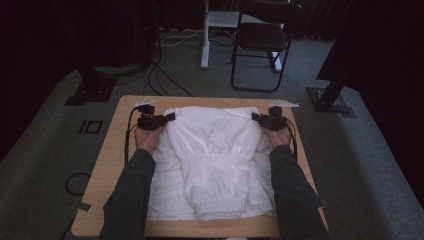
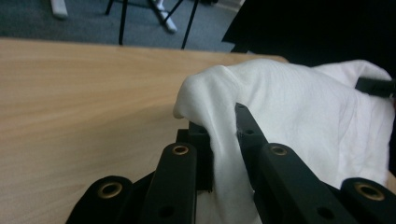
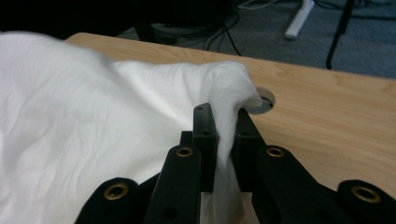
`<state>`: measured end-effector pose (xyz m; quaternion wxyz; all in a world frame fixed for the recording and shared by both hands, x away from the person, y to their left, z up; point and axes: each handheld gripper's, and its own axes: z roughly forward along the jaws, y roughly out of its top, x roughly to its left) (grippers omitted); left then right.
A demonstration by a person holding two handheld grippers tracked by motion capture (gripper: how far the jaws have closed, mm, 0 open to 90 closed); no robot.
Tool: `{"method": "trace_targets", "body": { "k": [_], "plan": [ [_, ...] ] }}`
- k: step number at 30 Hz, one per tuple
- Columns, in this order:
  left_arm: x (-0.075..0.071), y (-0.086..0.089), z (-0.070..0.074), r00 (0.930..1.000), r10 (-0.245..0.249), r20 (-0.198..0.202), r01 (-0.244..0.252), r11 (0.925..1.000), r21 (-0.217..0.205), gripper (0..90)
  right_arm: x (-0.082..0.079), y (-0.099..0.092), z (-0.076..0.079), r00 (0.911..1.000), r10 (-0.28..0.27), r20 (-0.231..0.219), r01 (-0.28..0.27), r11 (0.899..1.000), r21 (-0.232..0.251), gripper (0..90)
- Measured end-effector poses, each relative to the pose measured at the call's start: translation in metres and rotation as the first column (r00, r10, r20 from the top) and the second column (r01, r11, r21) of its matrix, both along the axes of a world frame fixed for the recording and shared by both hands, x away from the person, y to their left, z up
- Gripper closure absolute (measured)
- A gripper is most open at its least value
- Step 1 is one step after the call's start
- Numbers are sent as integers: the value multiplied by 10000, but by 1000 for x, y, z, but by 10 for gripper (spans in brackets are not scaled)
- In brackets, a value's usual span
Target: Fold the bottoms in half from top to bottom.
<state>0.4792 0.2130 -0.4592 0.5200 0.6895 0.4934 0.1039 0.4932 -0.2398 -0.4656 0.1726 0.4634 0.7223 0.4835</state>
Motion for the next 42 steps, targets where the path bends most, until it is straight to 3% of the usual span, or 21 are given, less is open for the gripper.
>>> {"method": "trace_targets", "body": {
  "k": [2,5,9,13,17,20,23,26,29,32,36,42],
  "plan": [
    [-6,-1,2,9999,-85,90,82,9993,368,819,-7,0,2,9994,295,182,-290,9992,-279,833],
    [-23,0,4,9985,-336,421,322,9989,332,818,-21,-4,2,9974,615,371,-609,9980,-166,833],
    [-58,3,8,9916,-878,947,835,9953,488,816,-53,-13,1,9893,1247,752,-1258,9920,91,832],
    [-96,7,2,9828,-1446,1149,1367,9878,742,813,-91,-20,-10,9794,1809,899,-1823,9832,79,827],
    [-129,7,-21,9817,-1739,775,1671,9821,869,810,-123,-24,-27,9769,2026,674,-2046,9786,240,824],
    [-141,2,-48,9812,-1919,-184,1925,9707,1434,804,-141,-20,-49,9771,2124,120,-2119,9768,-318,824],
    [-141,-2,-69,9778,-1909,-868,2039,9622,1803,798,-151,-16,-71,9708,2312,-634,-2351,9699,-632,819],
    [-137,-15,-83,9740,-1802,-1374,2115,9408,2650,799,-153,-10,-88,9641,2350,-1238,-2467,9649,-903,813],
    [-133,-22,-87,9800,-1635,-1133,1908,9335,3036,801,-149,-1,-94,9634,2264,-1437,-2475,9570,-1512,815],
    [-126,-28,-85,9861,-1356,-962,1611,9220,3521,801,-144,4,-93,9672,2077,-1461,-2319,9568,-1751,816],
    [-111,-36,-84,9935,-750,-861,1020,9217,3743,801,-130,8,-93,9756,1779,-1285,-2009,9595,-1973,816],
    [-86,-40,-83,9961,-354,-809,633,9255,3735,800,-92,9,-92,9839,1298,-1229,-1532,9665,-2058,818]
  ]
}}
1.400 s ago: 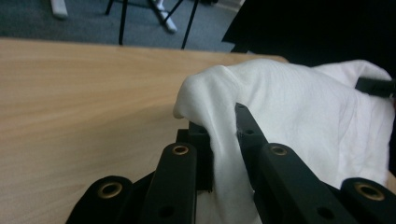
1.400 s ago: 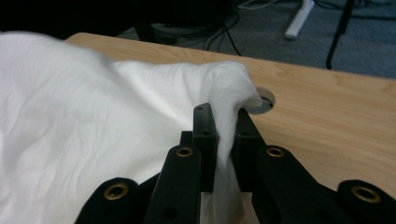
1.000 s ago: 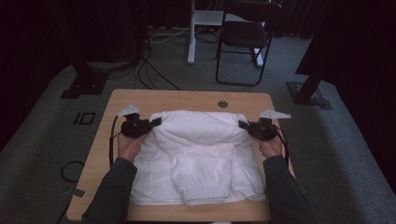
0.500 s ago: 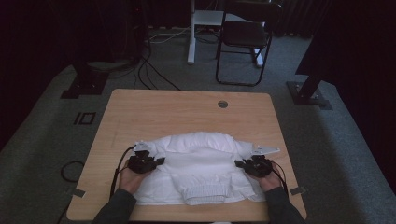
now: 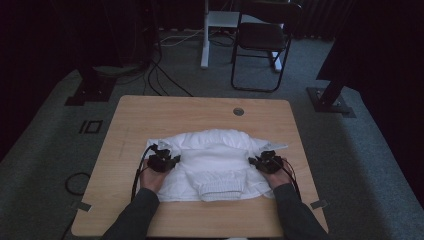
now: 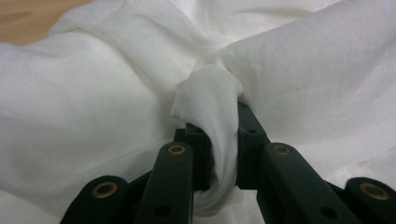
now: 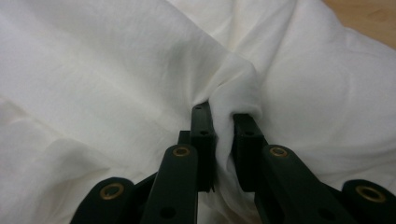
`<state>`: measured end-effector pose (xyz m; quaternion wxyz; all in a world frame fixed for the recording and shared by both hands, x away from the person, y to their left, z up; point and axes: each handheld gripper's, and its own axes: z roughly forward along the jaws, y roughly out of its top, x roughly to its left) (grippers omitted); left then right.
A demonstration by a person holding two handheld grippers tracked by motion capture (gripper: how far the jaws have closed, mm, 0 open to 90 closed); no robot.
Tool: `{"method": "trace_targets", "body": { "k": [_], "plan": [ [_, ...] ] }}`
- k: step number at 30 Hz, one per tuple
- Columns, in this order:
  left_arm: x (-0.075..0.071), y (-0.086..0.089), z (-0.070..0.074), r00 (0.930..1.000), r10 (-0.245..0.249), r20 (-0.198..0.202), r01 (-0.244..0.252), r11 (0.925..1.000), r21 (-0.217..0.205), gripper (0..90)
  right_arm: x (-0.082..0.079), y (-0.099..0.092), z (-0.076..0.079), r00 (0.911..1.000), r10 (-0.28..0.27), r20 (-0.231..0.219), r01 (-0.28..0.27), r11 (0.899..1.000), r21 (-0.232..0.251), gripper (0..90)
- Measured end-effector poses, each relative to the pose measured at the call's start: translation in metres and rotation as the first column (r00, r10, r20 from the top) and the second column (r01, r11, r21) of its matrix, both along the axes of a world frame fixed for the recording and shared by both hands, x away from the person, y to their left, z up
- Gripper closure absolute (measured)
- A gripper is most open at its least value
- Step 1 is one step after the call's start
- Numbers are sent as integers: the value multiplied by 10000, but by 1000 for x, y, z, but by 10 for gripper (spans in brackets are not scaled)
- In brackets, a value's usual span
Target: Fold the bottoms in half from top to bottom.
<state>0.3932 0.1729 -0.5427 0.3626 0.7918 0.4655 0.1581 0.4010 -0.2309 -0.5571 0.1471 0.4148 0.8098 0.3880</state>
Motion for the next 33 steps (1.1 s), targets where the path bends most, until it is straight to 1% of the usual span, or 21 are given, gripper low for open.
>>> {"method": "trace_targets", "body": {
  "k": [2,6,8,10,11,12,14,15,16,17,18,19,21,23,24,25,26,28,30,32,33],
  "plan": [
    [11,1,0,9997,239,-49,-240,9997,-111,799,11,2,1,9999,-147,-74,148,9999,9,819],
    [31,-1,3,9968,791,-106,-790,9968,80,799,26,9,3,9984,-515,-215,515,9987,8,819],
    [37,-2,6,9942,1062,-177,-1060,9943,125,807,29,14,5,9978,-579,-324,573,9982,-196,821],
    [40,-2,8,9938,1094,-208,-1090,9939,192,814,29,17,8,9984,-484,-293,471,9980,-430,822],
    [41,-2,10,9934,1123,-235,-1120,9936,134,816,29,16,10,9985,-461,-299,449,9982,-409,823],
    [41,0,14,9931,1143,-254,-1145,9934,-47,819,29,15,12,9983,-485,-315,477,9985,-277,824],
    [39,5,27,9930,1179,-66,-1181,9919,-478,821,28,10,19,9983,-560,-184,561,9984,19,825],
    [39,8,33,9927,1206,18,-1202,9904,-687,822,28,7,25,9977,-678,-89,680,9973,266,824],
    [38,12,44,9919,1262,165,-1238,9866,-1060,823,27,4,30,9973,-740,15,738,9961,482,825],
    [38,14,51,9913,1287,271,-1242,9837,-1302,824,26,0,39,9962,-842,219,819,9925,911,825],
    [39,18,63,9908,1274,461,-1178,9780,-1724,825,25,-2,45,9954,-874,386,826,9902,1125,825],
    [39,20,73,9898,1284,625,-1135,9729,-2013,826,25,-5,56,9928,-965,713,863,9872,1343,827],
    [38,22,93,9865,1277,1030,-994,9648,-2434,827,26,-8,73,9868,-1127,1161,934,9826,1605,829],
    [38,22,112,9819,1186,1473,-753,9596,-2710,828,28,-10,89,9815,-1221,1471,950,9793,1789,830],
    [38,22,112,9819,1186,1473,-753,9596,-2710,828,28,-10,89,9815,-1221,1471,950,9793,1789,830],
    [35,24,129,9764,1134,1839,-541,9524,-2999,828,30,-12,97,9787,-1265,1615,953,9775,1884,830],
    [34,24,136,9740,1111,1976,-445,9485,-3137,829,32,-18,115,9737,-1279,1888,834,9702,2274,830],
    [28,26,146,9692,1013,2244,-193,9400,-3408,829,30,-23,131,9664,-1287,2225,719,9665,2466,830],
    [21,26,151,9649,957,2447,-52,9381,-3462,828,25,-25,143,9602,-1213,2515,558,9659,2527,829],
    [14,27,151,9647,787,2511,133,9385,-3451,827,17,-26,147,9574,-1115,2664,443,9683,2458,829],
    [10,29,149,9665,672,2478,235,9379,-3462,826,13,-26,146,9573,-1025,2705,377,9713,2350,828]
  ]
}}
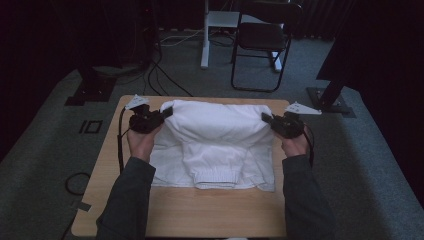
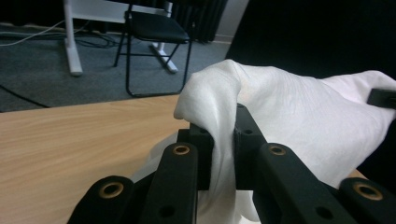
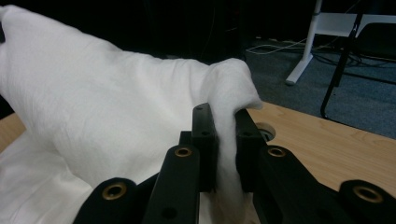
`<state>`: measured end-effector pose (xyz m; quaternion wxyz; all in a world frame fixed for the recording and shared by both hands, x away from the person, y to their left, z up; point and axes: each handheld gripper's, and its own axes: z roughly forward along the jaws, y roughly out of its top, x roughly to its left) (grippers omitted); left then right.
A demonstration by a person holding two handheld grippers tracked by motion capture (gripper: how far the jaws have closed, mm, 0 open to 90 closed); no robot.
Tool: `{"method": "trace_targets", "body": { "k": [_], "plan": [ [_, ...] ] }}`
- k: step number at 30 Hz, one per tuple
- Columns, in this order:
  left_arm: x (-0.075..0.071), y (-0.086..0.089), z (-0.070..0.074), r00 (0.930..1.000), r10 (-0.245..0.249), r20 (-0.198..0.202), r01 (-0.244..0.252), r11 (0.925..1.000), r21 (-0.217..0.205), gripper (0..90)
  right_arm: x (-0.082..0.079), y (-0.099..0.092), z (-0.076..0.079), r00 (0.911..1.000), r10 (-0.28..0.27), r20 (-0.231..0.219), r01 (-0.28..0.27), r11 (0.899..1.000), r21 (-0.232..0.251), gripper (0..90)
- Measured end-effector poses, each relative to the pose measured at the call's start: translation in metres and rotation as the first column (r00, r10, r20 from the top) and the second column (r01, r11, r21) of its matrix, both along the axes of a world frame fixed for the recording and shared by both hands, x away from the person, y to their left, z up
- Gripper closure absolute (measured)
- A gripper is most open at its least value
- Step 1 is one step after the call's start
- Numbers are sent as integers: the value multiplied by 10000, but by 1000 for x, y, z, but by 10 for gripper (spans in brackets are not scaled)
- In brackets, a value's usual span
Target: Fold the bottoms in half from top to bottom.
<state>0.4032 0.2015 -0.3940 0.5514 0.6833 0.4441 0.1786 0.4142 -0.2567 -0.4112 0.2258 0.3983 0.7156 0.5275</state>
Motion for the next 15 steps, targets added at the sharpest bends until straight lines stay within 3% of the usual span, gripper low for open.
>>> {"method": "trace_targets", "body": {
  "k": [5,8,10,12,15],
  "plan": [
    [-25,6,-25,9984,-490,-299,494,9987,130,813,-28,-3,-27,9987,470,-191,-471,9989,-83,819],
    [-41,10,-49,9941,-731,-806,759,9966,315,775,-47,-4,-53,9964,695,-486,-707,9972,-235,800],
    [-48,13,-62,9901,-811,-1144,865,9953,426,660,-57,-4,-70,9911,865,-1011,-903,9954,-335,691],
    [-52,19,-63,9928,-442,-1110,500,9975,496,567,-64,-6,-79,9876,921,-1273,-974,9946,-366,514],
    [-53,22,-50,9965,-187,-811,208,9994,262,531,-72,-8,-66,9960,528,-723,-535,9985,-78,412]
  ]
}}
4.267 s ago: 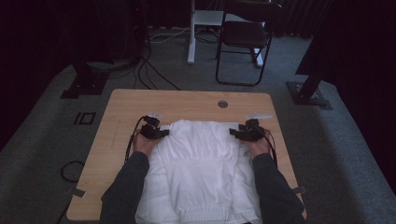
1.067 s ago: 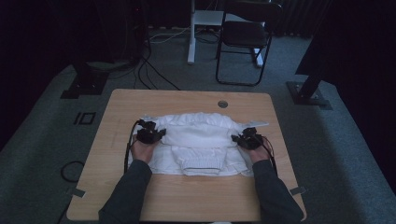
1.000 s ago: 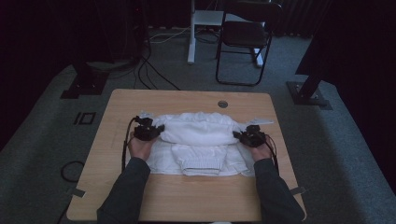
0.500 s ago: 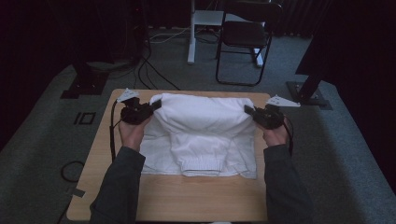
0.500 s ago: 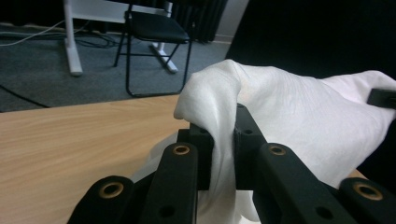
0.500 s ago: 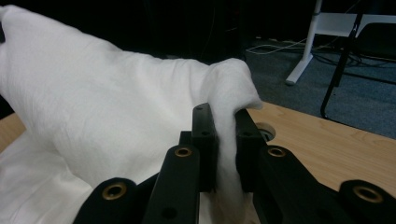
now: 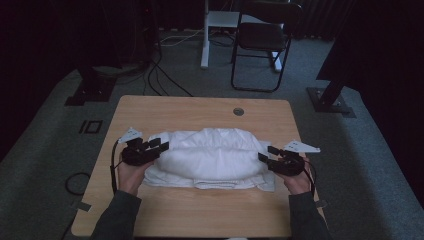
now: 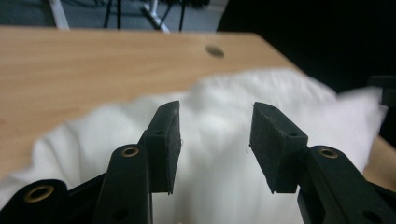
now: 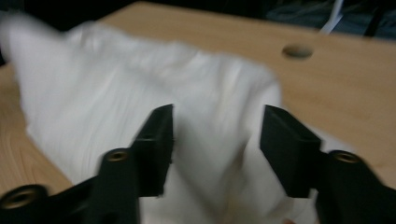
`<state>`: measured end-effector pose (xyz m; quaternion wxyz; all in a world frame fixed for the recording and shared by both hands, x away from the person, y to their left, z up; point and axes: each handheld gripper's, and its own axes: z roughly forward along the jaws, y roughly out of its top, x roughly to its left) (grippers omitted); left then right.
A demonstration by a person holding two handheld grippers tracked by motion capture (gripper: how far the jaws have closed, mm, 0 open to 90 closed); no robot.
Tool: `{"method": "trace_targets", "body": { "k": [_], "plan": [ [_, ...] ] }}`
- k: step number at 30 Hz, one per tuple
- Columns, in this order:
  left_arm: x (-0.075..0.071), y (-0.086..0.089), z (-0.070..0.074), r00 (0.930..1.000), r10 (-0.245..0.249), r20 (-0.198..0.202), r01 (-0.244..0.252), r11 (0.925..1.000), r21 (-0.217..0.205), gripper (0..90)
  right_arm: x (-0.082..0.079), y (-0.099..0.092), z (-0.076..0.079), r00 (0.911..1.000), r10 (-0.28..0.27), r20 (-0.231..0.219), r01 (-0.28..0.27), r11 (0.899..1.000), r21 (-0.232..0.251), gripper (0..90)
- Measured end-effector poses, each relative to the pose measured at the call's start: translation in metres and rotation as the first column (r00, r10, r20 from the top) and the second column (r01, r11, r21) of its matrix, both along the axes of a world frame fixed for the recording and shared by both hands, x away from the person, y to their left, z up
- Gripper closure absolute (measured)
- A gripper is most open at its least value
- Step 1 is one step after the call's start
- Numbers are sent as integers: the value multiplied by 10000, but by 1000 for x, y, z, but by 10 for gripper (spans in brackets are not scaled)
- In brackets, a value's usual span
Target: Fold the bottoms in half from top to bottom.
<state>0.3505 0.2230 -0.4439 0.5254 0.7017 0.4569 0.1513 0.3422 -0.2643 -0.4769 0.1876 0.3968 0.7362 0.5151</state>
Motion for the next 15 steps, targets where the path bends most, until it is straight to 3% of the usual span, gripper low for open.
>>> {"method": "trace_targets", "body": {
  "k": [3,6,8,11,13,14,15],
  "plan": [
    [3,-15,12,9999,101,63,-102,9996,270,533,-1,12,23,9984,29,568,-41,9998,200,424],
    [5,-38,3,9989,-393,-240,404,9981,472,543,-1,41,30,9981,64,608,-55,9999,-159,486],
    [7,-54,-14,9949,-757,-665,800,9947,644,548,1,63,20,9977,164,662,-111,9967,-804,525],
    [7,-70,-48,9827,-1049,-1527,1225,9863,1107,568,8,86,-7,9997,228,41,-216,9820,-1875,624],
    [3,-74,-71,9770,-999,-1883,1315,9777,1636,592,7,91,-25,9997,13,-251,-76,9681,-2504,663],
    [1,-74,-80,9759,-874,-1998,1305,9680,2143,610,5,91,-32,9996,-56,-279,-22,9626,-2709,673],
    [0,-73,-88,9775,-589,-2028,1153,9533,2790,626,3,88,-37,9995,-126,-287,41,9606,-2780,674]
  ]
}}
